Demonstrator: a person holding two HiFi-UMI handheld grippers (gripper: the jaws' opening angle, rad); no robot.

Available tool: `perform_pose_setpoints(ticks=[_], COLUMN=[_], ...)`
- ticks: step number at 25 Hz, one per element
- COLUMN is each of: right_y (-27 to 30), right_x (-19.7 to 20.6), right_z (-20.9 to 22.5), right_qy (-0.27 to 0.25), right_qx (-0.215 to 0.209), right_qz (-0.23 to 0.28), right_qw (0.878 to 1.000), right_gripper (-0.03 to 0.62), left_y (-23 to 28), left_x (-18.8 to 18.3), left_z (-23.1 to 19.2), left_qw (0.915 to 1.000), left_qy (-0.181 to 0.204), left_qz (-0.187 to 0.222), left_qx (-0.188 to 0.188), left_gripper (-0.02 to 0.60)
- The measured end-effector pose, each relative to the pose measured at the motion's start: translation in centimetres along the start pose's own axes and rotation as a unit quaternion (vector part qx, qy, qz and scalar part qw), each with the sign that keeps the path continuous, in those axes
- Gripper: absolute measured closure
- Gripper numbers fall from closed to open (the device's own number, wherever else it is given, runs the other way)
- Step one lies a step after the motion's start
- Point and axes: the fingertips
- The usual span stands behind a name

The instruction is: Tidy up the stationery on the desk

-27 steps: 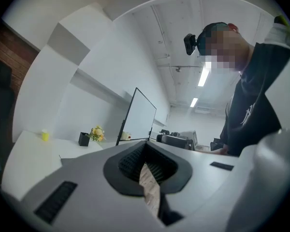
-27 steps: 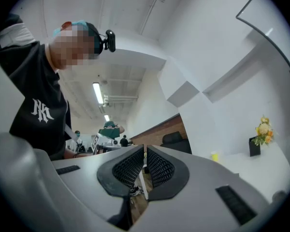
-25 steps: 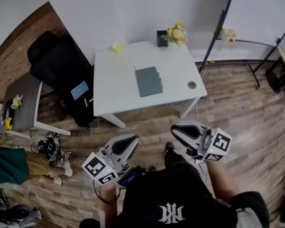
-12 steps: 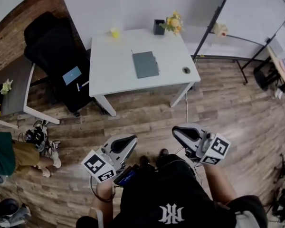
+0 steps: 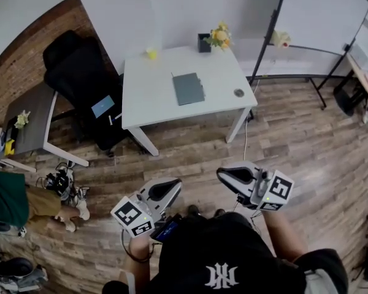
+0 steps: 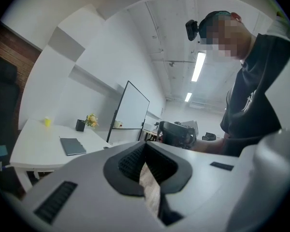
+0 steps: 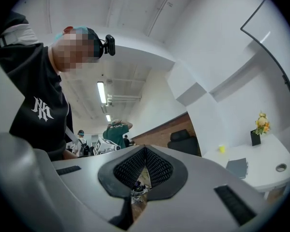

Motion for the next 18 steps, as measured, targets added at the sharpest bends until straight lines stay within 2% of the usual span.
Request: perform_pose_setpoints(ticks=[6, 10, 18], right_y=[-4.3, -6.2, -9.1], right_x=[0.8, 0.0, -0.5], right_z=[-0.8, -0.6, 0.0], right_qy=[0.004, -0.012, -0.040], right_qx=[0.010, 0.014, 0.012], right_qz=[-0.011, -0.011, -0.018], right_qw=[1.000, 1.000, 0.999], right_gripper=[0.559, 0.558, 0.557], left_y=[1.2, 2.8, 6.6], left_x=[-0.4, -0.2, -0.6], left_z=[2.2, 4.0, 5.7], left_qw=[0.9999, 0.9999, 0.9997], left_qy=[-0.005, 0.001, 0.018], left_qz=[0.005, -0.007, -0.007], left_qx=[-0.009, -0.007, -0.012], left_gripper=[0.579, 0.580, 0.579])
Point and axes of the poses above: the fingertips, and each gripper's own axes: y forward along the fingers, z to its right, x out of its underside, and after that the axes turned 2 degrees about y, right-handed
